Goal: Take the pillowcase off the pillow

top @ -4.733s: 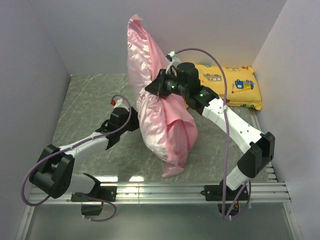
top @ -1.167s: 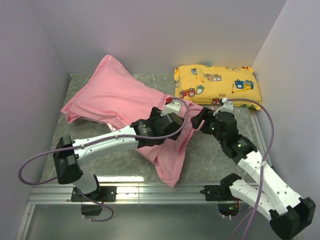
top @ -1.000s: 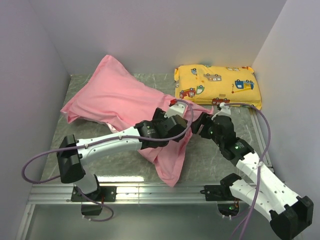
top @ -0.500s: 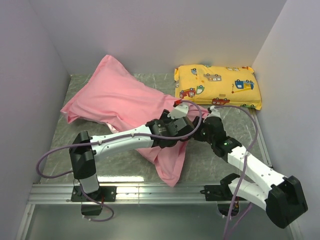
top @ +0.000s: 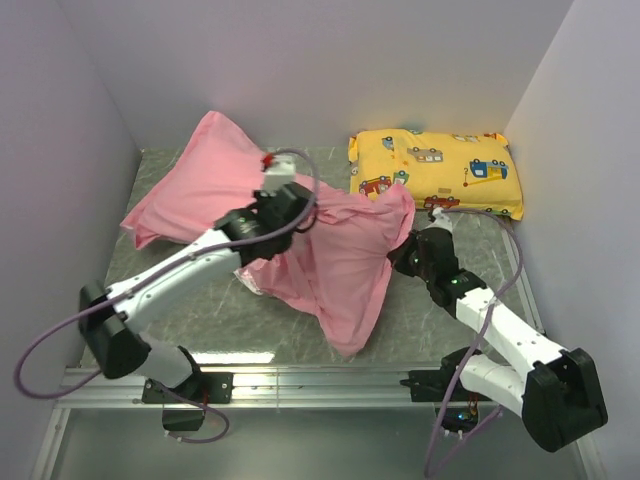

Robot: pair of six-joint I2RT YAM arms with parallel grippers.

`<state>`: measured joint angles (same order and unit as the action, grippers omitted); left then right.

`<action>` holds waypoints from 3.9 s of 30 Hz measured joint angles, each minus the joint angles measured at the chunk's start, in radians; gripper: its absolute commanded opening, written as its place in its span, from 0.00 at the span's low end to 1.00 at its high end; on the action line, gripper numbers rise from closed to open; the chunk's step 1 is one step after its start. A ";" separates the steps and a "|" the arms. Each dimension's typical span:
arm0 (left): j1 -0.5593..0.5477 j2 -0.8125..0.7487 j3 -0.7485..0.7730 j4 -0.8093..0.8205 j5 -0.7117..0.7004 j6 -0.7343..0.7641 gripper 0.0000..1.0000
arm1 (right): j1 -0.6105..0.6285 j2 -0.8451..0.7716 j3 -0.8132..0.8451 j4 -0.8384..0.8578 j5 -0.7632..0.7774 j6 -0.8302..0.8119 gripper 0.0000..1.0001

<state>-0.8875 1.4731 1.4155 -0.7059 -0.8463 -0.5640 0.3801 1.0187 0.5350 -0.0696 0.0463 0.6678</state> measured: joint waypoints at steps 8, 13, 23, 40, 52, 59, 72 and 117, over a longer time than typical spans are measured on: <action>0.217 -0.132 -0.278 0.216 0.233 -0.077 0.00 | -0.136 0.035 0.002 -0.003 -0.060 -0.014 0.00; 0.224 -0.082 -0.377 0.354 0.343 -0.119 0.01 | -0.100 0.041 0.056 -0.086 -0.051 -0.034 0.26; 0.232 -0.069 -0.455 0.567 0.458 -0.217 0.01 | 0.310 0.100 0.517 -0.267 0.150 -0.060 0.56; 0.282 -0.054 -0.515 0.707 0.546 -0.304 0.00 | 0.402 0.395 0.634 -0.501 0.418 -0.064 0.49; 0.315 -0.049 -0.526 0.750 0.602 -0.323 0.01 | 0.343 0.323 0.543 -0.512 0.411 -0.071 0.00; 0.534 -0.049 -0.603 0.864 0.888 -0.381 0.01 | 0.069 0.047 0.159 -0.317 0.175 -0.058 0.00; 0.537 -0.062 -0.620 0.858 0.937 -0.355 0.07 | -0.029 0.296 -0.037 0.116 -0.180 0.061 0.00; 0.281 -0.219 -0.245 0.435 0.692 0.011 0.83 | -0.033 0.188 -0.064 0.101 -0.198 0.028 0.00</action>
<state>-0.6067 1.2541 1.1709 -0.2707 -0.1543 -0.5526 0.3470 1.2072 0.4709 0.0315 -0.1513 0.6956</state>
